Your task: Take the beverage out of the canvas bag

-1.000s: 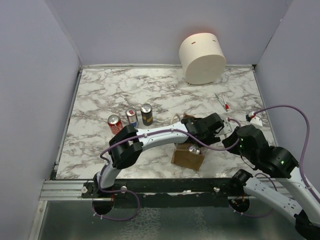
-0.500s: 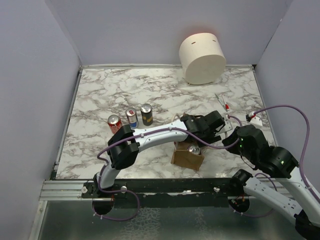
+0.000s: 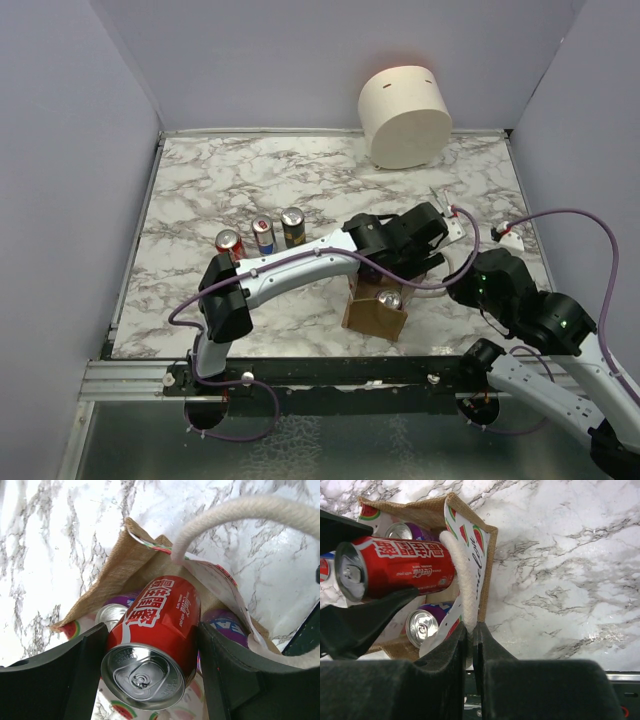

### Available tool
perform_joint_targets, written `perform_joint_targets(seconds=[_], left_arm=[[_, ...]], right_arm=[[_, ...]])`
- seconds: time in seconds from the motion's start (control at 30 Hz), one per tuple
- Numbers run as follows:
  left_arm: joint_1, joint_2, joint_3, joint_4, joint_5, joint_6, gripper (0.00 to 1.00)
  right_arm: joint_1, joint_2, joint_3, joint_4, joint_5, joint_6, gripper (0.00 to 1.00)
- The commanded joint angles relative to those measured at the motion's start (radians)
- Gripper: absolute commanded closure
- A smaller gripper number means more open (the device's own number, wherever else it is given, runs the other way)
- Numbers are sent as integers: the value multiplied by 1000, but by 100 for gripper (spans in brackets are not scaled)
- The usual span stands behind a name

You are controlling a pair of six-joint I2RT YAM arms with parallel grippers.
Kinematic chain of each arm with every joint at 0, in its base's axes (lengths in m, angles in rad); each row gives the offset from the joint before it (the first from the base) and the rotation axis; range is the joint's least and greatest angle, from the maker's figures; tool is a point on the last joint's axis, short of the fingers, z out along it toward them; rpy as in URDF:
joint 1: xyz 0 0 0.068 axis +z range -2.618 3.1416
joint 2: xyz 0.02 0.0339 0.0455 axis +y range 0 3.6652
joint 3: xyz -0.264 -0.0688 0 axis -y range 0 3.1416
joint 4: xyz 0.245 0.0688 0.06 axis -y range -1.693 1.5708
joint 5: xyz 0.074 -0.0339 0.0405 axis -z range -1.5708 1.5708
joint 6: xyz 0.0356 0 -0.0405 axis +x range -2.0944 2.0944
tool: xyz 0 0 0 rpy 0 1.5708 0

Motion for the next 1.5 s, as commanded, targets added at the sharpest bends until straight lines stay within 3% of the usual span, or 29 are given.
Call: perform_joint_targets(seconds=[0.0,0.4,0.57,0.73,1.17,1.47], left_arm=[[8,-92,112,-31,-73,-69,100],[38,-61,415,-232,-97,-264,100],[107,-54,508,-296,-53,-395,100],[225,-103,476,-276,6,-492,100],[496,-120,457,-348,-74,-474,100],[739,-112,331,-329,-123,-439,100]], right_arm=[[2,13,0,26,-14,-25,91],[2,29,-2,40,-35,-49,91],[2,29,-3,40,-34,-49,91],[2,28,-1,37,-32,-46,91],[1,27,0,30,-22,-36,91],[2,19,1,29,-19,-32,91]])
